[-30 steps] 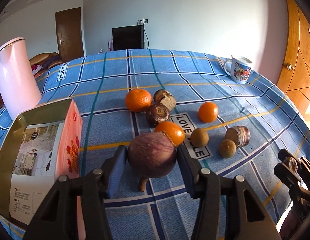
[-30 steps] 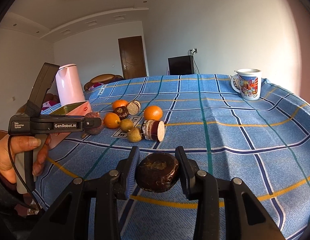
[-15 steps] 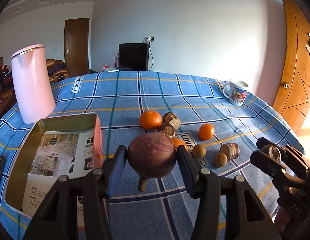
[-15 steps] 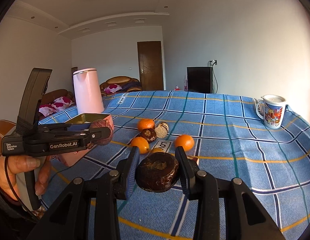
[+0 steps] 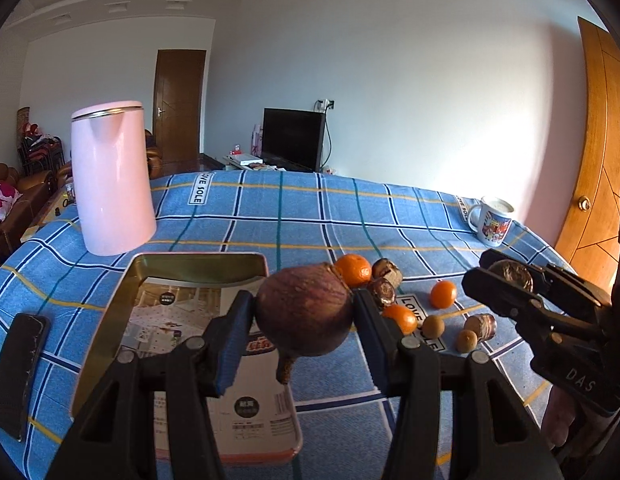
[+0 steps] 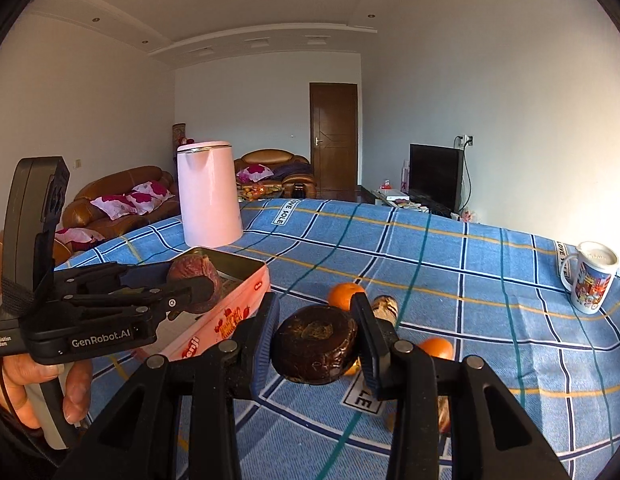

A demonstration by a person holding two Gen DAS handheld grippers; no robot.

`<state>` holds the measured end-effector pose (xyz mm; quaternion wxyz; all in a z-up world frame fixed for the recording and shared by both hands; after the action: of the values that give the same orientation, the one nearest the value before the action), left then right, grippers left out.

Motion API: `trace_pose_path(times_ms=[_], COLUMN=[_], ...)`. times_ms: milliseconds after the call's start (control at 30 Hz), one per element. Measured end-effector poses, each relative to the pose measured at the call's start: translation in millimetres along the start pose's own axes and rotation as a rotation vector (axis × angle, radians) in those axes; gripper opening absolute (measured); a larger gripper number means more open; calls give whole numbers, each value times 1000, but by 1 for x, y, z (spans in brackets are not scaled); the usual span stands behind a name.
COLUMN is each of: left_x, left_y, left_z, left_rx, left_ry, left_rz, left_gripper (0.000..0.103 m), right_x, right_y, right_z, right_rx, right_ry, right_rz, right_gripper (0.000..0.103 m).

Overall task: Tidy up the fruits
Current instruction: 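Carry both fruits into the tin box and open both tools to release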

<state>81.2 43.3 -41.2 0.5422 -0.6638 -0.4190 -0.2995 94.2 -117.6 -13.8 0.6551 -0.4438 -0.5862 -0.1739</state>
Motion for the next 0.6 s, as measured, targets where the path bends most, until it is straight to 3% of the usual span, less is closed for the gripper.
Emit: trace_pose_path(times_ms=[300, 600], left_x=[8, 5], left_y=[5, 11], left_z=[43, 72], left_rx=[65, 111], left_ry=[-48, -73], left_rz=[-5, 7], left_gripper=[53, 53], right_x=[31, 41], right_y=[39, 80], right_z=[33, 67], right_rx=[73, 141], right_ry=[-36, -54], right_rz=[13, 66], right_gripper=[39, 39])
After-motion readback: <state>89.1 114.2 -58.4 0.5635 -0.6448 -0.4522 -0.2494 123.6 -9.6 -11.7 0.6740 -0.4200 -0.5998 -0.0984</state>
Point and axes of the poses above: each gripper's, at about its wrist camera, not at the fingertips, and y roughly the way its jaws point, z to its left, x to its top, the point moved 6 cm from there along y, roughly the way its jaws point, and after that the axes turned 7 degrees about -y, right-handed, at the moved point
